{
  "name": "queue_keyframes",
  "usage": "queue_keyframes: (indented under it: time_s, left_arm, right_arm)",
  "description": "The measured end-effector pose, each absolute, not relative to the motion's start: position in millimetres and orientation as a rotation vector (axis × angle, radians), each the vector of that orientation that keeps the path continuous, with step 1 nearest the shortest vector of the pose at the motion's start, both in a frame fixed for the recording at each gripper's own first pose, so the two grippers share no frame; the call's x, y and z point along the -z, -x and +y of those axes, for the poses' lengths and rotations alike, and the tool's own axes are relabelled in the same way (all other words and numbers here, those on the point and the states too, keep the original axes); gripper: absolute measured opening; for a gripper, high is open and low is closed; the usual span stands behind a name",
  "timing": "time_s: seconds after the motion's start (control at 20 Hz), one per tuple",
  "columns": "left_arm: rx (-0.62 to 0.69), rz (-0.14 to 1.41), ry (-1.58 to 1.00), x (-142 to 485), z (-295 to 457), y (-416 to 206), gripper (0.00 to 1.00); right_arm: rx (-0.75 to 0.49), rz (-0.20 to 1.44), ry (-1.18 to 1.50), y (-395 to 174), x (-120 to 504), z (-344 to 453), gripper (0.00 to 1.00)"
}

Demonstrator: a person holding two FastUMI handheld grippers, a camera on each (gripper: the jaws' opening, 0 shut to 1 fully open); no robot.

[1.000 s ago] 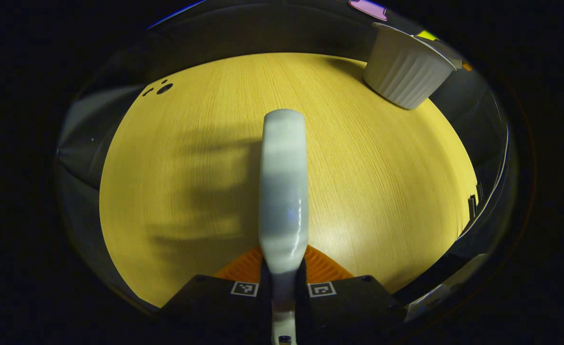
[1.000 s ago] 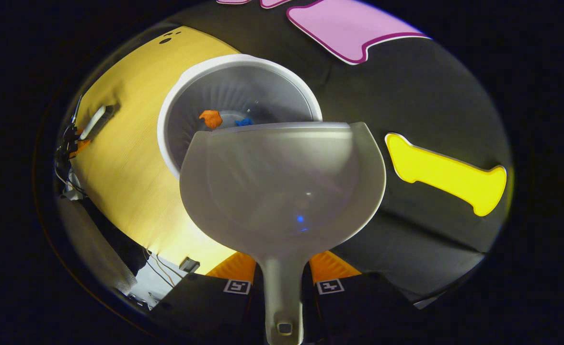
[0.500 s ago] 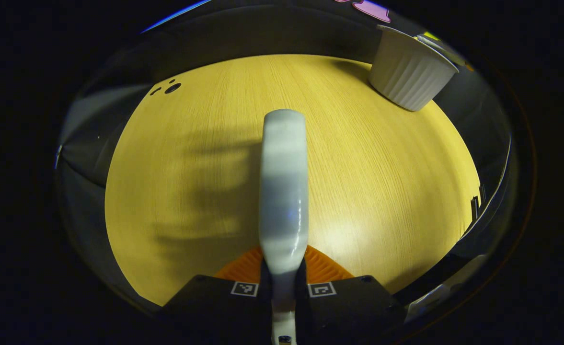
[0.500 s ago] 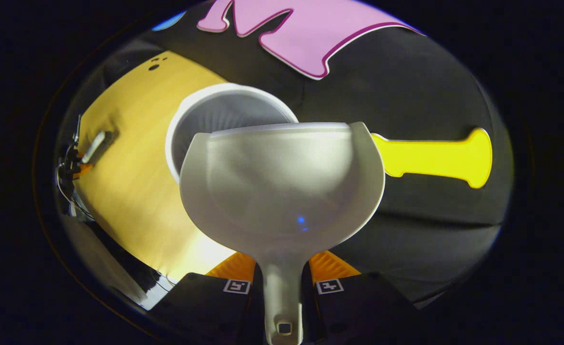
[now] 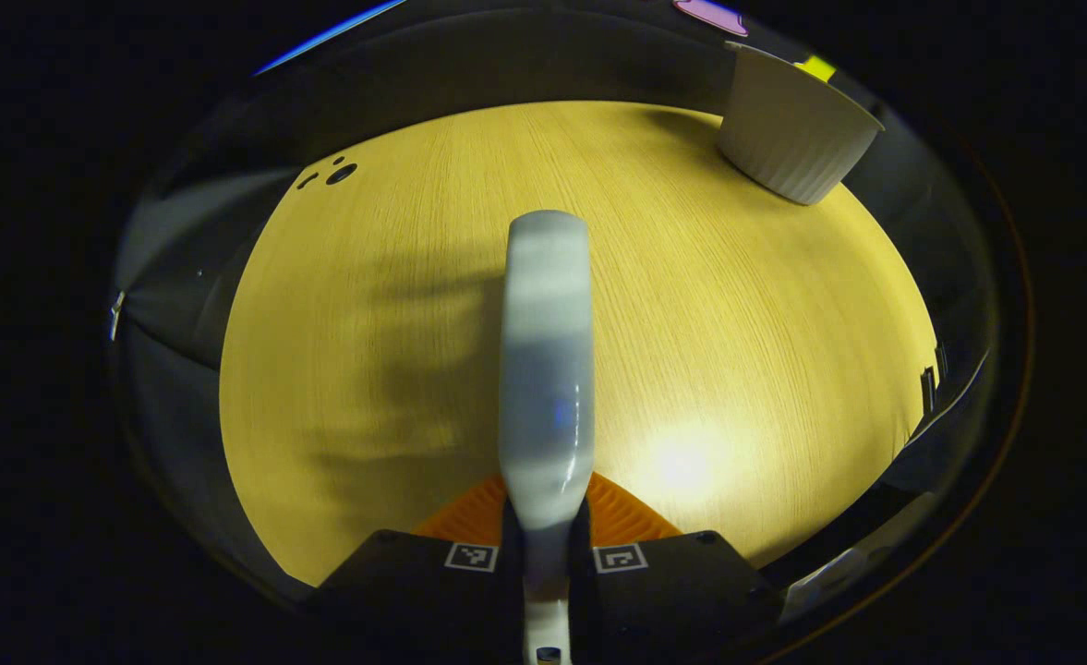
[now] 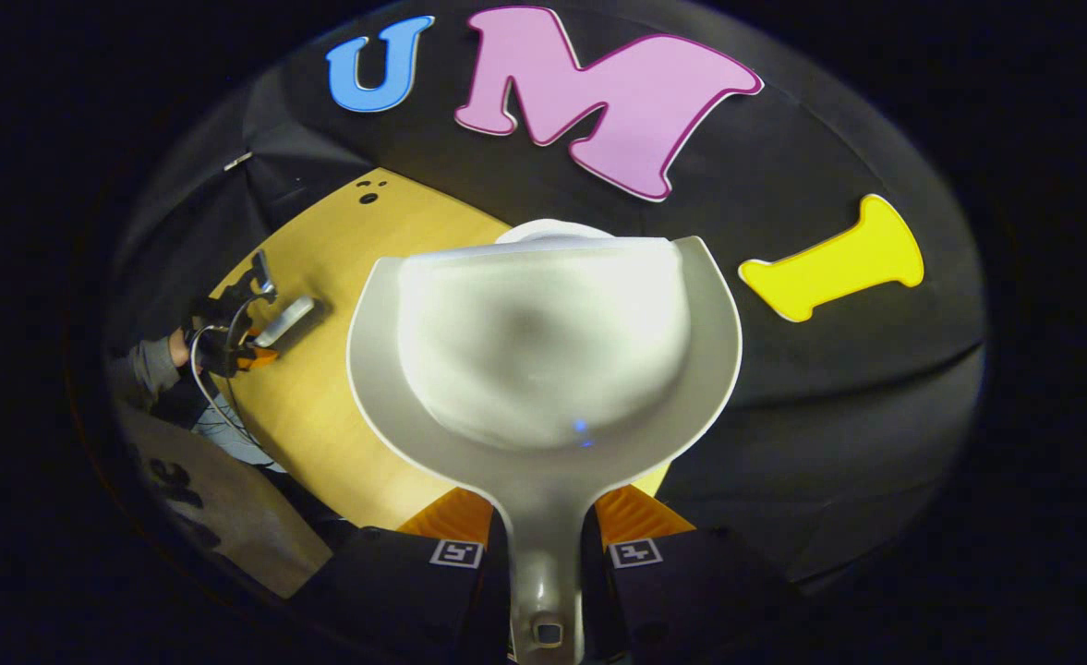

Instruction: Pick up the small broom and dustpan from the desktop, sweep the trash into the dustpan with the broom, and then empty the trash into the garbage bin.

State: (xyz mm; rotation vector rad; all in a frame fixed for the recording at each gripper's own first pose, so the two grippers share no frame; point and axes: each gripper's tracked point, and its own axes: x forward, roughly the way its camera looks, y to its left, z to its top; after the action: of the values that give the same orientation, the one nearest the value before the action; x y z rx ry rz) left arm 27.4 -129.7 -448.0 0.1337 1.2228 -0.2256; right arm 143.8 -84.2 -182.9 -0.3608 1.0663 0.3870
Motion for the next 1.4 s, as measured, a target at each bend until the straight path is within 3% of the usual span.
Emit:
queue_keyframes:
  time_s: [0.35, 0.65, 1.0, 1.1, 1.15, 1.25, 1.4]
  left_arm:
    - [0.252, 1.238, -0.18, 448.8, -123.4, -29.0, 0.24]
    - [0.246, 1.25, -0.202, 458.0, -121.6, -27.2, 0.24]
    - [0.256, 1.252, -0.265, 462.3, -117.0, -26.1, 0.23]
    - [0.259, 1.25, -0.27, 462.7, -116.0, -25.6, 0.23]
    - [0.259, 1.251, -0.272, 463.6, -115.8, -25.9, 0.23]
    - [0.257, 1.254, -0.281, 466.4, -114.9, -26.9, 0.23]
    - [0.253, 1.263, -0.279, 470.3, -114.8, -26.8, 0.24]
  right_arm:
    - [-0.469, 1.162, 0.256, -50.2, 235.8, -31.9, 0.35]
    - [-0.451, 1.276, 0.19, -1.8, 321.1, -5.6, 0.35]
    - [-0.435, 1.333, 0.119, 9.0, 413.9, 42.6, 0.37]
    - [-0.431, 1.316, 0.122, 5.7, 429.4, 49.4, 0.37]
    - [-0.428, 1.31, 0.123, 4.1, 435.3, 51.4, 0.32]
    - [-0.424, 1.302, 0.126, 3.2, 443.7, 55.0, 0.37]
    - [-0.428, 1.291, 0.146, 1.7, 451.3, 55.7, 0.34]
